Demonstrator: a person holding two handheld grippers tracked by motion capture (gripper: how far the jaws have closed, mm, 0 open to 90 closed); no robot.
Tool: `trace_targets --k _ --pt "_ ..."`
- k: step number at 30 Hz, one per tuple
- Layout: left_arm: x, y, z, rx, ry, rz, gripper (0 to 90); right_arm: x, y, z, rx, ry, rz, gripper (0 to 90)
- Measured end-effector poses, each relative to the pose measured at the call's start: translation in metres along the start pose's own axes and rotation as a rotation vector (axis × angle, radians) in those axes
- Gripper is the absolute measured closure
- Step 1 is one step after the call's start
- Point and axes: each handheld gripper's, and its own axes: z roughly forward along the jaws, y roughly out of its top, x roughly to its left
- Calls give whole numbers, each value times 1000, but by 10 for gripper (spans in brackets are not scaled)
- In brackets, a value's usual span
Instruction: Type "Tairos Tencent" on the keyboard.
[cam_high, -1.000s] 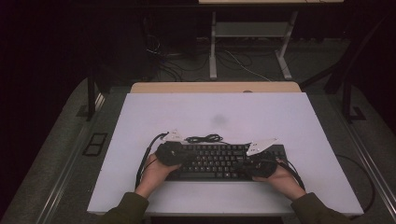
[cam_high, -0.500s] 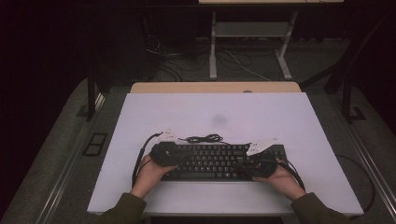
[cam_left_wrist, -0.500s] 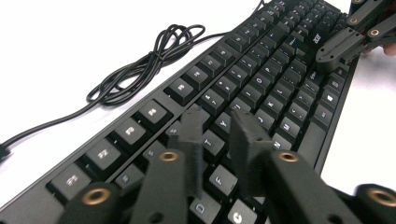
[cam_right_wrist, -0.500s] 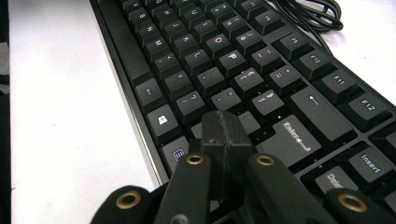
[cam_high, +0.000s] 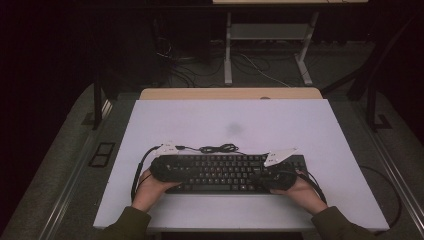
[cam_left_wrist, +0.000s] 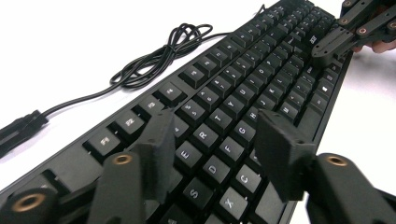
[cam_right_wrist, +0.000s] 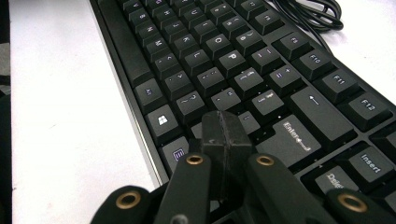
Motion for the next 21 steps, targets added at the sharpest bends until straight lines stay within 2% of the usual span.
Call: trace_targets --k 4,9,21 --pt "1 -4 -3 -14 4 -7 403 -1 1 -2 -2 1 5 889" --pt "0 -7 -5 -17 11 1 373 -2 4 -6 -37 13 19 861" --pt "-4 -13 -8 -11 21 10 303 -3 17 -3 -88 38 48 639"
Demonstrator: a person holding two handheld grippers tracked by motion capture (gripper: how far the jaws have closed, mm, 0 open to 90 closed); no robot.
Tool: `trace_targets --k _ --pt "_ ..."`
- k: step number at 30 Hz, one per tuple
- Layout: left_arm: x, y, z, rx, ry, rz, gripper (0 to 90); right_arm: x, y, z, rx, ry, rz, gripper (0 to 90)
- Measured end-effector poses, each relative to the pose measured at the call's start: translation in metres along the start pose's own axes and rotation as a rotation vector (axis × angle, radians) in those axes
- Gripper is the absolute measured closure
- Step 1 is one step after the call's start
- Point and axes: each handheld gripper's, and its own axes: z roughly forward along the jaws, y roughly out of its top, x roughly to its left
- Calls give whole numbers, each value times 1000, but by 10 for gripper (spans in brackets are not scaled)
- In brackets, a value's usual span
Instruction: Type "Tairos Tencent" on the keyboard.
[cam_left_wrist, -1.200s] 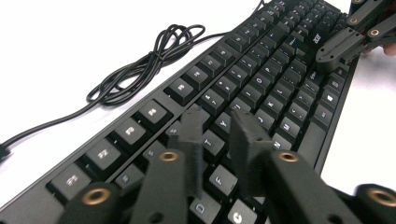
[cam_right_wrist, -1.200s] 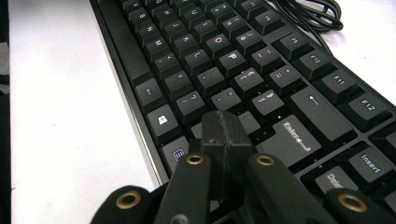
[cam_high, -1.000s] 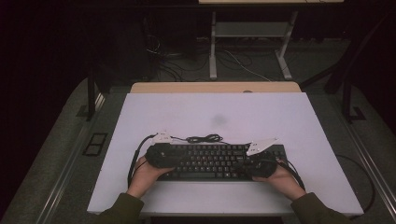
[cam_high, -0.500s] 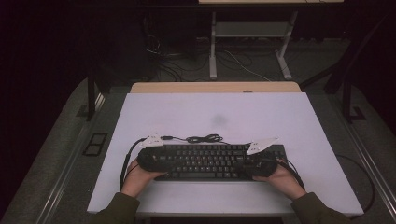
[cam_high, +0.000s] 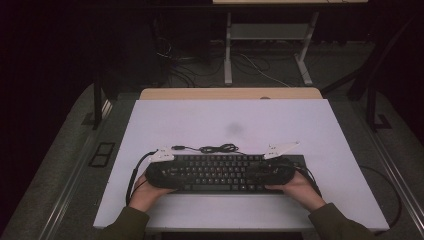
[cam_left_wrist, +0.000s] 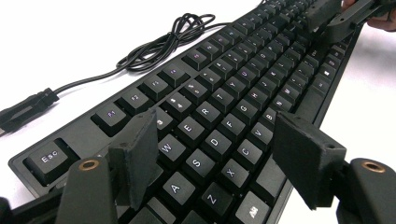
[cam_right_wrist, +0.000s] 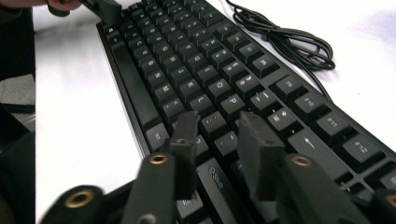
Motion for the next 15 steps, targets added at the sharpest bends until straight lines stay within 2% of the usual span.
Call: trace_targets --k 8,9,15 --pt "0 -1 -2 2 1 2 302 -1 8 10 -15 4 22 482" --pt "0 -1 -2 2 1 3 302 0 10 13 -24 0 22 436" --pt "0 -1 -2 3 2 5 305 0 16 19 -36 0 25 386"
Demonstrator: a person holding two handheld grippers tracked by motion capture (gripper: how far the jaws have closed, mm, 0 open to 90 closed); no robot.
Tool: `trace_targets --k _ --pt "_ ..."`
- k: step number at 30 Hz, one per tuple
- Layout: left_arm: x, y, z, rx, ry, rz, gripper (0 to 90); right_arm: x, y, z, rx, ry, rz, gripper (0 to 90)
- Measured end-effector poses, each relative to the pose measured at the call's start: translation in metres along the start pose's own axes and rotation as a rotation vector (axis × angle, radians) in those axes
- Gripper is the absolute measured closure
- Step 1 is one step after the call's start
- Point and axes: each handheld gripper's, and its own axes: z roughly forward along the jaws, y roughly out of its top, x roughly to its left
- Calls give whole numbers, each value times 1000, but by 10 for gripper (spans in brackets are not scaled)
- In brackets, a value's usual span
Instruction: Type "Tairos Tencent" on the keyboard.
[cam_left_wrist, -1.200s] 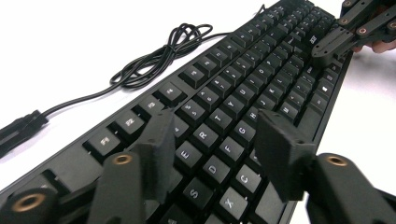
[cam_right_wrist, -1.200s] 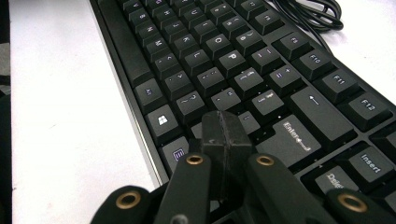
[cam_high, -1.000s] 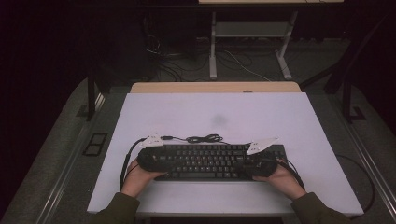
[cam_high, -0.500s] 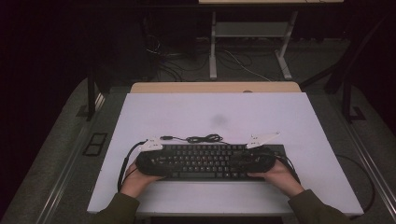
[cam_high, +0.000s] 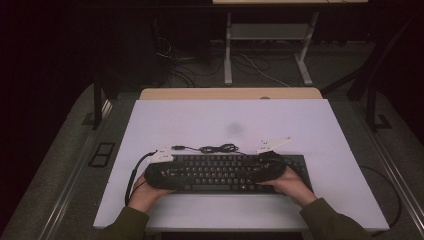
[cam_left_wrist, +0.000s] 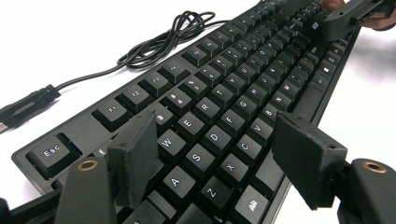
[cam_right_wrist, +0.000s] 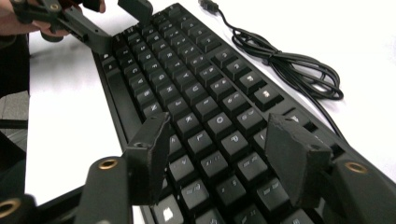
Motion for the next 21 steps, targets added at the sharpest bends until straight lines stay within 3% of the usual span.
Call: trace_targets --k 12,21 --pt "-1 0 0 3 24 6 397 1 8 12 -9 9 6 345" --pt "-1 0 -3 -1 42 10 584 3 16 23 -25 14 7 320"
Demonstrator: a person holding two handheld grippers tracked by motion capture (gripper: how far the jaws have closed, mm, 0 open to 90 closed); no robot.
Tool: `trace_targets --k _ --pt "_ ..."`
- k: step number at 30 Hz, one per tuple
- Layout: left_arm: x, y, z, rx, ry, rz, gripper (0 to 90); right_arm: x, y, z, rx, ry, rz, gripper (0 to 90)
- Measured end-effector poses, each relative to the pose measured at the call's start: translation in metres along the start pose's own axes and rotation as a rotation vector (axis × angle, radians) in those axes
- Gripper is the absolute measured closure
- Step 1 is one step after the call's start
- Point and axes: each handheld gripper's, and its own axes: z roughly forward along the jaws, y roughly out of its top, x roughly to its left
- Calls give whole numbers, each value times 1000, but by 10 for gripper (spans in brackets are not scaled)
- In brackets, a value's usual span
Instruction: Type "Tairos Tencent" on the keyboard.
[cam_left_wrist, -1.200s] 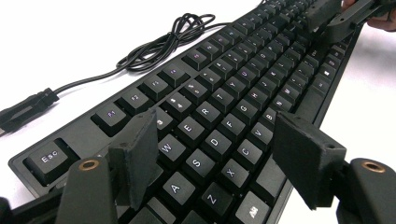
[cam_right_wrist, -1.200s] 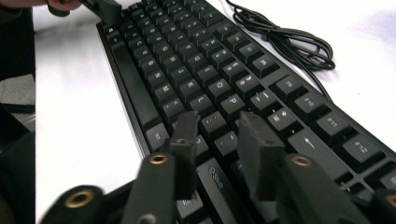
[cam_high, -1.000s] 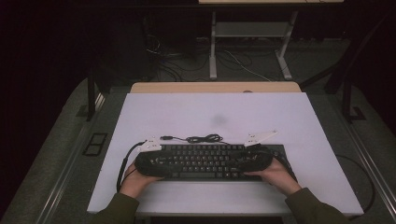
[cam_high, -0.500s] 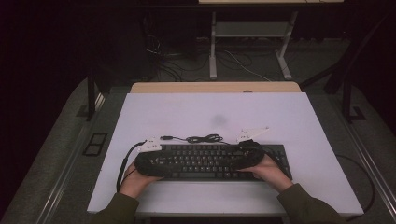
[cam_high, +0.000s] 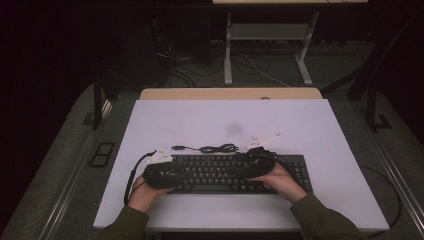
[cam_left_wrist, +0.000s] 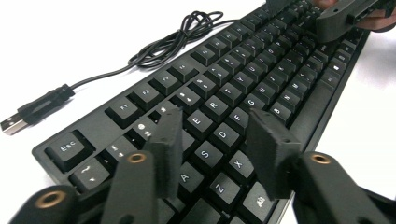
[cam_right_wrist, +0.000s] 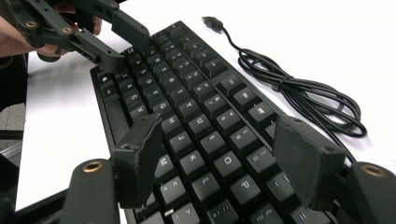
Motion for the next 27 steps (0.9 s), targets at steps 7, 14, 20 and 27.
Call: trace_targets --k 7,14,20,27 --pt "1 -1 -2 8 16 5 714 1 4 7 -10 4 3 314" --pt "2 -1 -3 23 16 2 868 1 9 14 -20 3 1 308" --pt "4 -2 -2 47 22 7 888 2 13 19 -22 7 -1 306" --pt "7 -3 -2 53 30 10 887 3 15 24 -21 14 -8 302"
